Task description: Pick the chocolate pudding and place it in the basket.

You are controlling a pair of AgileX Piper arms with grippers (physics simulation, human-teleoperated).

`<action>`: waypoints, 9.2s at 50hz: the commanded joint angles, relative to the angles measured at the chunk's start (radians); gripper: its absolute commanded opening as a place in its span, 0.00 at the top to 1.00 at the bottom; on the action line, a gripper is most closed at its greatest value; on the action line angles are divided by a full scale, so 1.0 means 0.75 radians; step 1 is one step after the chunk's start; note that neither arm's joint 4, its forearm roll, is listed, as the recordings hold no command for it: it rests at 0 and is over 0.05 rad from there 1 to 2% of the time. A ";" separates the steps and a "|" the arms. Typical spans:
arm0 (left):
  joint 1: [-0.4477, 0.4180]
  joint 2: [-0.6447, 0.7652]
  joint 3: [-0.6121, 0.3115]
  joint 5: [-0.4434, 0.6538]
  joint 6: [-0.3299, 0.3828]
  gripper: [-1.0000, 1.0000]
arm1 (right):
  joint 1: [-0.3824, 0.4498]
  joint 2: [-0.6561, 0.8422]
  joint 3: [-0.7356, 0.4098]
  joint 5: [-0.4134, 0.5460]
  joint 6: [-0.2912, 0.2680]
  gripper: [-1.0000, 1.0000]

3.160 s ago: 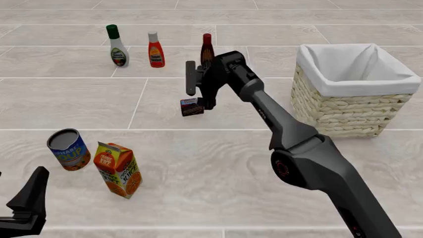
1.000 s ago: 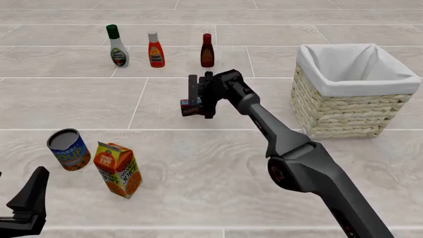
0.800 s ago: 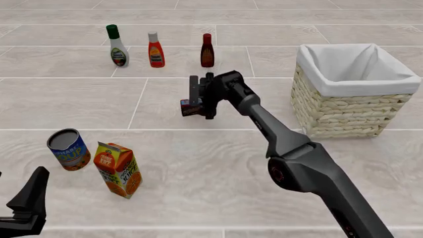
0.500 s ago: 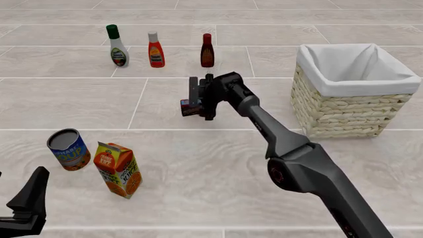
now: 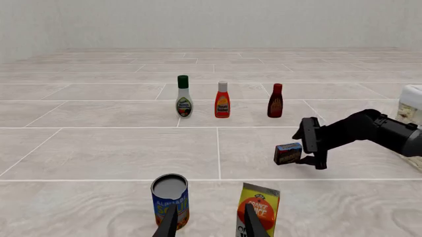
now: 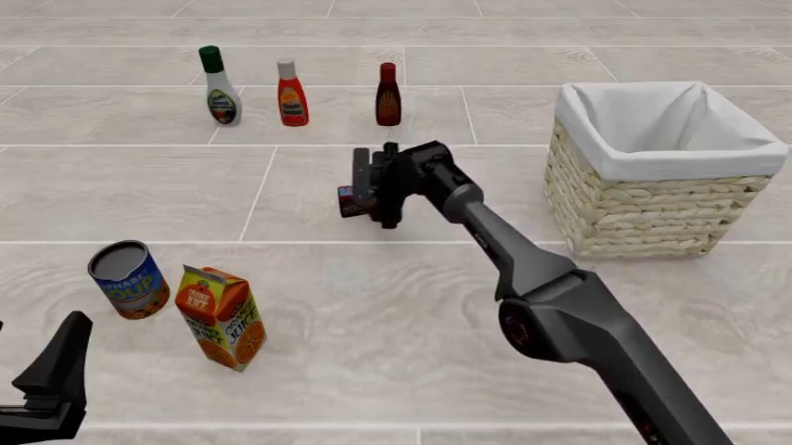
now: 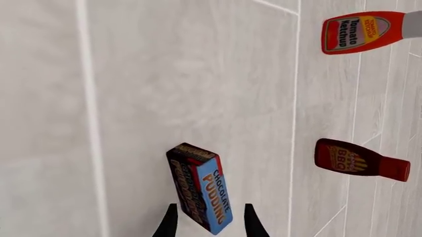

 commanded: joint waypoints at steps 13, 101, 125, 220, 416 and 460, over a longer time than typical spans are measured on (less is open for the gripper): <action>0.001 0.000 0.001 -0.002 0.001 0.00 | 0.018 0.006 -0.002 -0.019 0.000 1.00; 0.001 0.000 0.001 -0.002 0.001 0.00 | -0.031 -1.512 1.588 -0.342 0.313 1.00; 0.001 0.000 0.001 -0.002 0.001 0.00 | -0.047 -1.790 1.631 -0.171 0.631 1.00; 0.001 0.000 0.001 -0.002 0.001 0.00 | -0.777 -1.725 1.063 0.529 0.776 1.00; 0.001 0.000 0.001 -0.002 0.001 0.00 | -0.948 -0.783 0.558 0.529 0.383 1.00; 0.001 0.000 0.001 -0.002 0.000 0.00 | -0.940 -0.701 0.547 0.517 0.403 1.00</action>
